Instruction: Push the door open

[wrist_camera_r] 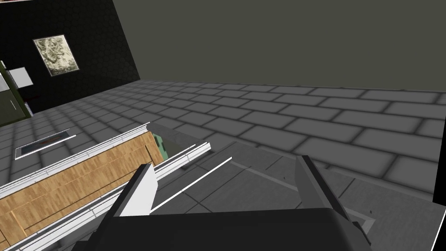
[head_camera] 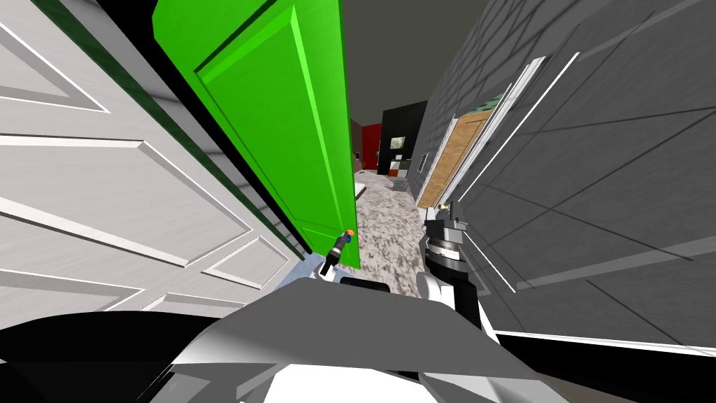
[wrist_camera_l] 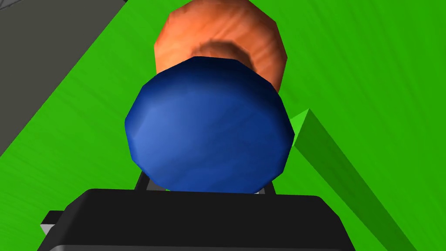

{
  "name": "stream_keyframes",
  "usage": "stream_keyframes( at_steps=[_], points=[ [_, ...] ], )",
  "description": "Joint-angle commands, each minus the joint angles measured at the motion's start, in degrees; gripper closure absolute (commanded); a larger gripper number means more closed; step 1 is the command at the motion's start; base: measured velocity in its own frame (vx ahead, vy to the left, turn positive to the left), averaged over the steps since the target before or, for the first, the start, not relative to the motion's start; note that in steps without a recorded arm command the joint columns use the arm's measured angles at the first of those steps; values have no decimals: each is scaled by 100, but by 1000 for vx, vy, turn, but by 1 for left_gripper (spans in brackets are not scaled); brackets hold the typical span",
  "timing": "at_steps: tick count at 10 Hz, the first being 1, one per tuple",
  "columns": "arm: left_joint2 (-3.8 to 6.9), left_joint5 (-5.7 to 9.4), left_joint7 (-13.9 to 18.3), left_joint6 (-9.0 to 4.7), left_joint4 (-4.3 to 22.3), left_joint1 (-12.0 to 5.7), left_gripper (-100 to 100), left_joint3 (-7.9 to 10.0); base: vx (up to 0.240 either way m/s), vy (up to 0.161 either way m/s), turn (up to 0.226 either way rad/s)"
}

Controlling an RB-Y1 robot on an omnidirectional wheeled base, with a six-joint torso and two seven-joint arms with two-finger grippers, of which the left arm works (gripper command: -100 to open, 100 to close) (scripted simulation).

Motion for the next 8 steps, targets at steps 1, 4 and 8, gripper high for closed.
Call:
stream_keyframes(
  at_steps=[1,4,8],
  points=[
    [49,87,220,-6,-16,21,100,30,45,0,-16],
    [145,47,22,-81,-140,164,-100,35,3,-38,21],
    [410,-165,-588,-227,-195,370,-100,100,-42,-67,48]
  ],
)
